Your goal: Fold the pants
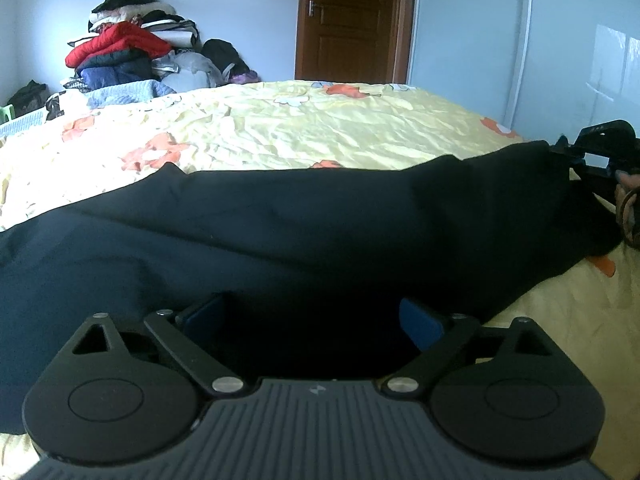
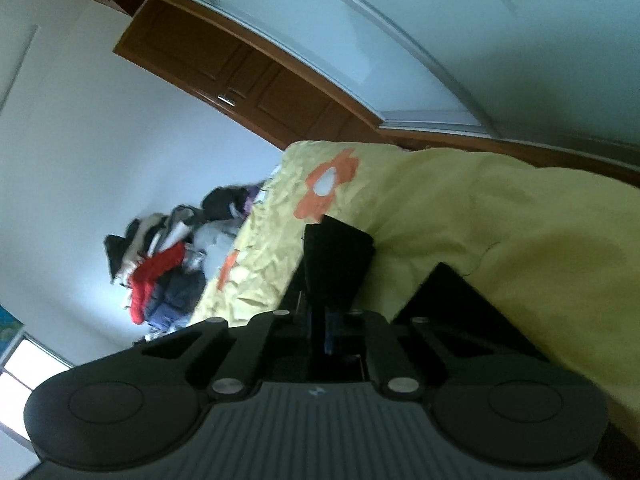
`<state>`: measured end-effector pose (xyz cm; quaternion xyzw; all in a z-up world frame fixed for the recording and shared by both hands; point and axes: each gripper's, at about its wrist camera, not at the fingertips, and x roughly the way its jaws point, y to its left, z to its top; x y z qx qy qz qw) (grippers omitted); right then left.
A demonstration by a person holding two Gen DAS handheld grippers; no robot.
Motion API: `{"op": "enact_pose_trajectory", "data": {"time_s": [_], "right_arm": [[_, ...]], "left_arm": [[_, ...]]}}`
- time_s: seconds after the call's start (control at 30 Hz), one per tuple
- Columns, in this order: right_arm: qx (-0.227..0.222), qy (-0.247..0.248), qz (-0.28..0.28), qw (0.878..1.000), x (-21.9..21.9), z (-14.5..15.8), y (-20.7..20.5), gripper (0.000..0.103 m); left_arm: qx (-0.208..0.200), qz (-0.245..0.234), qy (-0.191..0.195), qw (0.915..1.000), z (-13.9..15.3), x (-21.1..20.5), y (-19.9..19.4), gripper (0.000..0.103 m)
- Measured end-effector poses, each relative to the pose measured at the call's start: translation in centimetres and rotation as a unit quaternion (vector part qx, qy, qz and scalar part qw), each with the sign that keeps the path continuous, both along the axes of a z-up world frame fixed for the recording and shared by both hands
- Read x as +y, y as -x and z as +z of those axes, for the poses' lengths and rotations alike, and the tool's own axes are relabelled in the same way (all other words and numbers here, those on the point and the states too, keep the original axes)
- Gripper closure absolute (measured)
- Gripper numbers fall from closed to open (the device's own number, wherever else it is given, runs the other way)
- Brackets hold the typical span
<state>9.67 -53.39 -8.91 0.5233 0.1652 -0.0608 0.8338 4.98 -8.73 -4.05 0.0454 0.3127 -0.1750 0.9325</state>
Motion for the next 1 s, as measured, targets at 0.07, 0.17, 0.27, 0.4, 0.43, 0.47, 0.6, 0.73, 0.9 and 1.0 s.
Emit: {"op": "enact_pose_trajectory", "data": {"time_s": [0.07, 0.17, 0.27, 0.4, 0.43, 0.47, 0.6, 0.73, 0.9, 1.0], "right_arm": [[-0.029, -0.007, 0.013, 0.999, 0.4, 1.3, 0.1, 0.099], [-0.08, -0.018, 0.032, 0.996, 1.0, 4.0, -0.2, 0.099], [-0.12, -0.017, 0.053, 0.991, 1.6, 6.9, -0.7, 0.099], [-0.156, -0.018, 0.072, 0.985, 2.2, 9.5, -1.3, 0.098], [-0.161, -0.017, 0.074, 0.984, 2.4, 10.0, -1.4, 0.099], [-0.165, -0.017, 0.076, 0.983, 2.6, 10.3, -1.5, 0.098], [-0.175, -0.033, 0.081, 0.981, 2.8, 10.5, -1.8, 0.098], [-0.18, -0.05, 0.08, 0.979, 2.5, 10.1, -2.2, 0.098], [-0.171, -0.053, 0.076, 0.981, 2.1, 9.9, -2.4, 0.098], [-0.164, -0.054, 0.071, 0.982, 2.1, 10.4, -2.9, 0.098]], "left_arm": [[0.001, -0.015, 0.01, 0.9998, 0.7, -0.3, -0.2, 0.011], [-0.006, -0.062, 0.023, 0.9978, 2.0, -1.9, -0.5, 0.009], [-0.025, -0.12, -0.005, 0.9924, 2.7, -4.7, -0.2, 0.009], [-0.067, -0.192, -0.066, 0.9769, 2.5, -8.9, 1.1, 0.009], [-0.079, -0.199, -0.079, 0.9736, 2.4, -9.7, 1.4, 0.009], [-0.09, -0.201, -0.089, 0.9714, 2.2, -10.4, 1.6, 0.009], [-0.099, -0.194, -0.103, 0.9705, 1.2, -12.0, 0.8, 0.019], [-0.053, -0.187, -0.086, 0.977, 0.4, -12.4, -1.0, 0.068], [-0.021, -0.164, -0.015, 0.9861, 0.9, -10.5, -2.6, 0.097], [-0.044, -0.124, 0.011, 0.9912, 2.7, -9.1, -3.7, 0.098]]}}
